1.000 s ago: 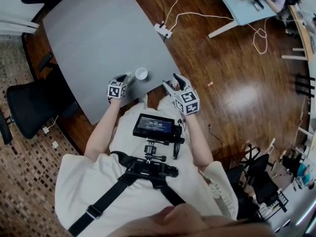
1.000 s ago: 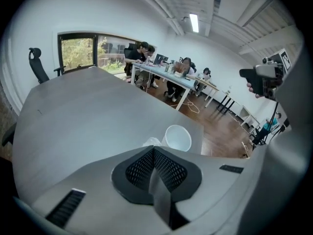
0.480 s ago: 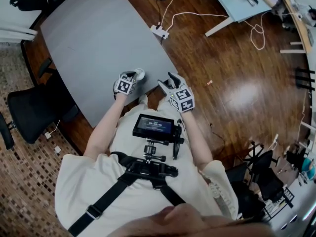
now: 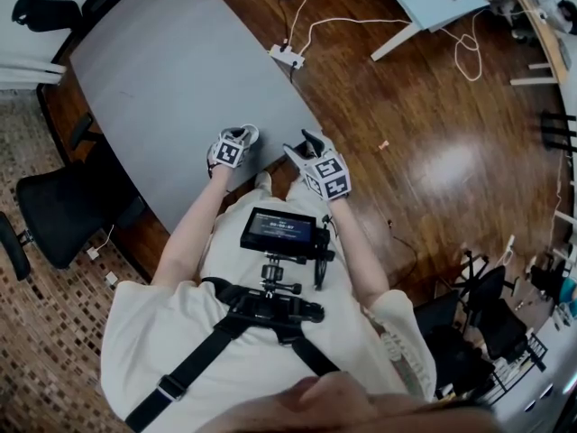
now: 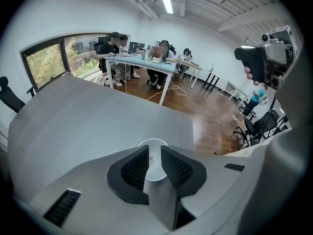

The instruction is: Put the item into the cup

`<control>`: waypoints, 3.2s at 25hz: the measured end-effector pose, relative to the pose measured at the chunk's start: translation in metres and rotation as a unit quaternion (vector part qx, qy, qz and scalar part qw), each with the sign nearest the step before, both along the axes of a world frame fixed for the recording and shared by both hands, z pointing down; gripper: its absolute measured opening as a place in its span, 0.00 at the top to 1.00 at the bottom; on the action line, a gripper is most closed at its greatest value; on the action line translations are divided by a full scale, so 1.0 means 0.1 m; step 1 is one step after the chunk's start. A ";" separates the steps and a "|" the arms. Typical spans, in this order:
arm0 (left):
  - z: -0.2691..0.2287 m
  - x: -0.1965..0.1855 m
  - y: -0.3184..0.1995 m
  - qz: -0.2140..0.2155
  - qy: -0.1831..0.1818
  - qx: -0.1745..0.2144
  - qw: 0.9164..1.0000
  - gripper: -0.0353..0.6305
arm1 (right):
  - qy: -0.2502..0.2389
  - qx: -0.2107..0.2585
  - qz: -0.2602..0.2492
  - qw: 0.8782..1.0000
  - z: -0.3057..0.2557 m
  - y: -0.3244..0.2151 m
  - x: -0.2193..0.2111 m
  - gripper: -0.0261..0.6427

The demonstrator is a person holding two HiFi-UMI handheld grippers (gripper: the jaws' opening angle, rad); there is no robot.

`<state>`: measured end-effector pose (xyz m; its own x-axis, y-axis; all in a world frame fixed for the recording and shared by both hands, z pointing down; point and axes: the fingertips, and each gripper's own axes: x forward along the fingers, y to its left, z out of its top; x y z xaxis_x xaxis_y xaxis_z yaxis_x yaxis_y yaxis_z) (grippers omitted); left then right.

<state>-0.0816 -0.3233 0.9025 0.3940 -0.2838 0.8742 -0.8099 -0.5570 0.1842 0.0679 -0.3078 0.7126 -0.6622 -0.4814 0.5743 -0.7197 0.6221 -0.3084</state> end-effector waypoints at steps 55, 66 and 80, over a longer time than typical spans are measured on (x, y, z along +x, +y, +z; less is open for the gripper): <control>-1.86 1.20 3.14 -0.069 0.141 0.099 0.983 0.81 | 0.005 -0.007 0.040 0.999 -0.32 3.05 1.42 0.55; -2.13 1.35 3.95 -0.068 0.138 0.131 0.979 0.81 | -0.022 0.014 0.034 0.999 -0.39 3.69 1.51 0.55; -2.11 0.74 4.71 -0.116 0.177 0.108 0.971 0.81 | -0.033 -0.002 0.015 0.999 -0.49 4.41 0.94 0.55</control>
<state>-0.0072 0.1481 0.6919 0.5626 -0.5628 0.6056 -0.8254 -0.4235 0.3732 0.1623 0.1332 0.6633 -0.6840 -0.4992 0.5319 -0.7160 0.5989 -0.3587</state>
